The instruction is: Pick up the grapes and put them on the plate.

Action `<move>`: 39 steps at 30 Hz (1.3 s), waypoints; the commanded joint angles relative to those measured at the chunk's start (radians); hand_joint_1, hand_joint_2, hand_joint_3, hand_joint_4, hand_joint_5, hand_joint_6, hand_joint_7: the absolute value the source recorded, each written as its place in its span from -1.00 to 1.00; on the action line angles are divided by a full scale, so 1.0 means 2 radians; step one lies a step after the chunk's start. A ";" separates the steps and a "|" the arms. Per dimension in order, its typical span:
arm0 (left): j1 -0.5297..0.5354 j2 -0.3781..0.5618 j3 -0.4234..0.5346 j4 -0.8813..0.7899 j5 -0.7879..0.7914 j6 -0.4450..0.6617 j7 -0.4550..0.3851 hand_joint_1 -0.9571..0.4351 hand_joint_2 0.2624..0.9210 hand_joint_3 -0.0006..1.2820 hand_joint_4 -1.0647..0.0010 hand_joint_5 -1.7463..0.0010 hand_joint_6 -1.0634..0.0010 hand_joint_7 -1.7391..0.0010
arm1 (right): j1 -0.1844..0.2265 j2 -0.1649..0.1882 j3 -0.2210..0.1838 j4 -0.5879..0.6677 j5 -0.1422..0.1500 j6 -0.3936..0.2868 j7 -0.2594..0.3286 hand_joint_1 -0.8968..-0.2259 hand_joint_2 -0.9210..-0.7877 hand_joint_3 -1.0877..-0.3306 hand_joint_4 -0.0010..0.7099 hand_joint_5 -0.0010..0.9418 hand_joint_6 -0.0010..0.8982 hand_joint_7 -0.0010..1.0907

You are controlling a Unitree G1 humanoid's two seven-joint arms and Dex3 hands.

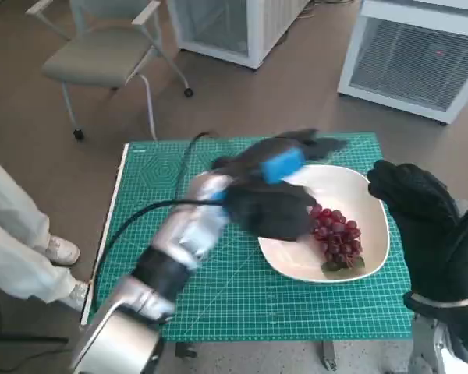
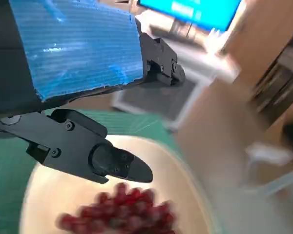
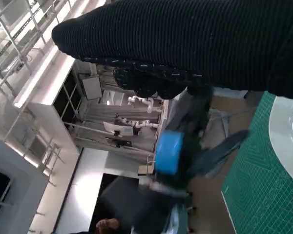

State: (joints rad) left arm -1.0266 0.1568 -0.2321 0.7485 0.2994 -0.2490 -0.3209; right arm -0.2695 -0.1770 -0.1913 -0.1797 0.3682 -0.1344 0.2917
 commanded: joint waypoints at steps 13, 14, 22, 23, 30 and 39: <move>0.163 0.013 0.148 -0.061 -0.220 -0.055 -0.066 -0.23 1.00 -0.96 0.32 0.98 0.20 0.96 | 0.001 -0.005 0.003 -0.004 0.005 0.022 0.002 0.68 -1.00 0.30 0.38 0.68 -0.41 0.76; 0.169 0.014 0.153 -0.062 -0.225 -0.055 -0.066 -0.24 1.00 -0.97 0.32 0.98 0.21 0.97 | 0.000 -0.005 0.003 -0.005 0.006 0.023 0.003 0.67 -1.00 0.30 0.38 0.68 -0.41 0.76; 0.208 0.011 0.177 -0.096 -0.268 -0.024 -0.076 -0.21 0.99 -0.99 0.34 1.00 0.27 1.00 | -0.002 -0.011 0.000 -0.004 0.011 0.030 0.010 0.66 -1.00 0.31 0.39 0.68 -0.41 0.76; 0.212 0.010 0.177 -0.102 -0.271 -0.020 -0.077 -0.20 0.99 -0.99 0.35 1.00 0.28 1.00 | -0.003 -0.012 0.000 -0.003 0.012 0.030 0.010 0.66 -1.00 0.31 0.39 0.68 -0.41 0.76; 0.240 0.009 0.183 -0.137 -0.291 -0.010 -0.088 -0.15 1.00 -0.97 0.36 1.00 0.30 1.00 | -0.004 -0.013 -0.001 -0.001 0.016 0.035 0.013 0.67 -1.00 0.31 0.39 0.68 -0.41 0.76; 0.264 0.011 0.185 -0.160 -0.301 -0.021 -0.101 -0.12 1.00 -0.90 0.34 0.99 0.29 0.99 | -0.006 -0.014 -0.001 0.000 0.017 0.040 0.014 0.68 -1.00 0.30 0.39 0.69 -0.41 0.76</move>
State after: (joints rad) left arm -0.5216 0.1831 0.1300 0.4536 -0.2868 -0.2767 -0.5129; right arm -0.2902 -0.1973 -0.1929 -0.1927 0.3924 -0.0749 0.3131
